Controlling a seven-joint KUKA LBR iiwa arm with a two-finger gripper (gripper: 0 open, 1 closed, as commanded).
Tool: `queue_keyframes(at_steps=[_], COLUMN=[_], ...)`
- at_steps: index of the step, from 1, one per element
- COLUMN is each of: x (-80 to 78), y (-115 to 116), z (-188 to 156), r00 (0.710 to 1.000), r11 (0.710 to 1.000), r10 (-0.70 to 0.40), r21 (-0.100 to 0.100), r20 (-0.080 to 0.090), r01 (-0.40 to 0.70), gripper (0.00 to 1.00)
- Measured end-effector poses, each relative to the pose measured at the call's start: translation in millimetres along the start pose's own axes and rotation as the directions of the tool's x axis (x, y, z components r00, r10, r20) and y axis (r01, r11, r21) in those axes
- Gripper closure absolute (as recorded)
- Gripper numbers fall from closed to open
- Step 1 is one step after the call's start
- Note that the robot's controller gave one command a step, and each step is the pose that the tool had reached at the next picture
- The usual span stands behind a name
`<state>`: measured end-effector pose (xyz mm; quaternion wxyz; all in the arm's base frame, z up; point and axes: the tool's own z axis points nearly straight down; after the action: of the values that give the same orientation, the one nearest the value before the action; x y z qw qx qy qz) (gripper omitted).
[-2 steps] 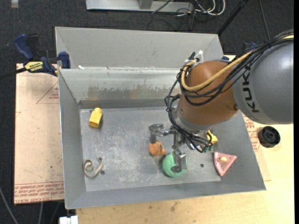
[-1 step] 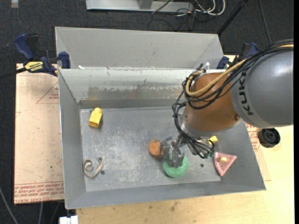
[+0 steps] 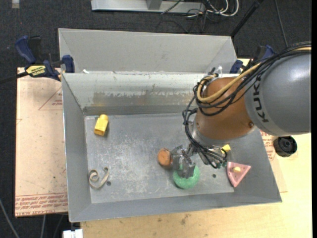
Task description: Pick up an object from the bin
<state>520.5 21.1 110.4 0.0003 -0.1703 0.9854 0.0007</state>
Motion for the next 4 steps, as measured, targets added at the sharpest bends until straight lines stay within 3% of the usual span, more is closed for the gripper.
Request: queue_keyframes(at_steps=[1,2,3,4], x=[-5.3,2.8,2.9,18.5], y=[10.8,-1.7,-0.9,-8.7], z=[-39.6,-84.9,-84.4,-42.3], r00=[1.0,1.0,1.0,1.0], r11=[1.0,1.0,1.0,1.0], r10=[-0.007,-0.014,-0.015,-0.025], r21=[-0.002,0.002,0.001,0.002], r20=[-0.008,0.002,0.002,0.007], r01=[0.007,0.014,0.015,0.025], gripper=[1.0,0.0,0.0,0.0])
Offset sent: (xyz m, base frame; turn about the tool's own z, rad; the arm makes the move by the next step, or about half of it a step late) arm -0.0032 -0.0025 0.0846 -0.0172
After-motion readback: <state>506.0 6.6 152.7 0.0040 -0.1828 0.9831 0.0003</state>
